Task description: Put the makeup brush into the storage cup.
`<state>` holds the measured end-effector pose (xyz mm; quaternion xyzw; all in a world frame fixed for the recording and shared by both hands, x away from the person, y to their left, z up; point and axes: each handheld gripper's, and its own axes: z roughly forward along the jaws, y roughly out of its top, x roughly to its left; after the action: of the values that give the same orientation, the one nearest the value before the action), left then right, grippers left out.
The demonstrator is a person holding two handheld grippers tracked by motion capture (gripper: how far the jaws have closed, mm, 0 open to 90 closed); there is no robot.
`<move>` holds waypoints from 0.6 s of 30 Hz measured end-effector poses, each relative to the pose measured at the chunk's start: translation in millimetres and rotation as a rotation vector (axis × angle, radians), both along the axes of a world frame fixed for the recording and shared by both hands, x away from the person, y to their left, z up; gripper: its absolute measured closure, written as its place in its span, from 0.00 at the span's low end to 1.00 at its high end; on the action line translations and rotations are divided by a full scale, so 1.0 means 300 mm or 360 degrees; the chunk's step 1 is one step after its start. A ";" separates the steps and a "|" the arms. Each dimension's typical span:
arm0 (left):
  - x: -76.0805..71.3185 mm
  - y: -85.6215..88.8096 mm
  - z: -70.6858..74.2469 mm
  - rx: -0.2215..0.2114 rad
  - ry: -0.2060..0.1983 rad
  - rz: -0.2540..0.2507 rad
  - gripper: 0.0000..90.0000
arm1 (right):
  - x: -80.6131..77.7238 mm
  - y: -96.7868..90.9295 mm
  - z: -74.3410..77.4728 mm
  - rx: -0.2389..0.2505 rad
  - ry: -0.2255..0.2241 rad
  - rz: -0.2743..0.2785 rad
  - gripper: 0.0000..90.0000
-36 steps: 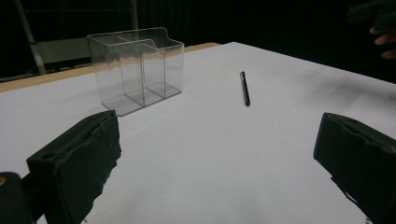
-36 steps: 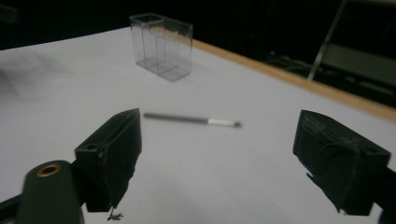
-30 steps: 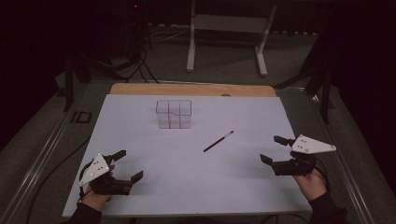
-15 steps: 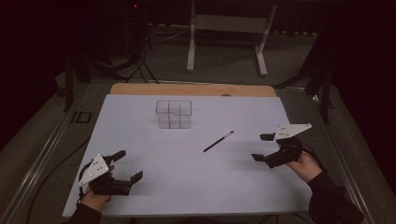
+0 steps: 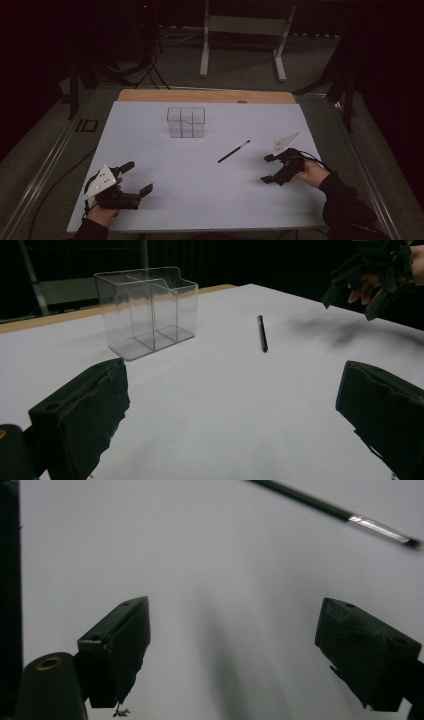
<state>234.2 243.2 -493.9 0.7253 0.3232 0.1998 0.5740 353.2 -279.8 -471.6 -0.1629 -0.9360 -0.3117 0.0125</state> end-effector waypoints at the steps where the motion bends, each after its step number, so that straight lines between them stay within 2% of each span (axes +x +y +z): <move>1: 0.000 0.000 0.000 0.0002 0.0000 -0.0001 0.02 | 0.003 0.004 -0.002 -0.0032 -0.0009 0.0023 0.16; 3: 0.000 0.000 0.000 0.0002 0.0001 0.0000 0.02 | 0.011 0.014 -0.006 -0.0103 -0.0013 0.0078 0.16; 4: 0.000 0.000 -0.001 0.0003 0.0002 0.0000 0.02 | 0.011 0.014 -0.006 -0.0103 -0.0013 0.0078 0.16; 5: 0.001 0.000 -0.001 0.0005 0.0004 0.0000 0.02 | 0.016 0.026 -0.008 -0.0145 -0.0027 0.0147 0.17; 8: 0.000 -0.001 -0.002 0.0007 0.0004 0.0000 0.02 | 0.023 0.037 -0.008 -0.0176 -0.0017 0.0195 0.17; 10: 0.000 -0.001 -0.002 0.0008 0.0002 0.0005 0.02 | 0.033 0.051 -0.006 -0.0243 0.0000 0.0232 0.18; 11: -0.001 0.001 -0.001 0.0009 0.0001 0.0012 0.02 | 0.044 0.061 -0.003 -0.0304 0.0015 0.0262 0.19; 12: -0.002 0.002 -0.001 0.0003 0.0002 0.0016 0.02 | 0.044 0.061 -0.003 -0.0304 0.0015 0.0262 0.19; 13: -0.002 0.003 -0.001 -0.0001 0.0000 0.0018 0.02 | 0.053 0.070 -0.001 -0.0360 0.0015 0.0287 0.19; 18: -0.002 0.004 -0.002 0.0003 0.0002 0.0018 0.02 | 0.071 0.088 -0.009 -0.0428 0.0059 0.0344 0.20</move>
<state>233.5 244.4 -494.4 0.7243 0.3276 0.2028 0.5718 374.4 -253.4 -474.3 -0.0672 -0.9810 -0.1773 0.0413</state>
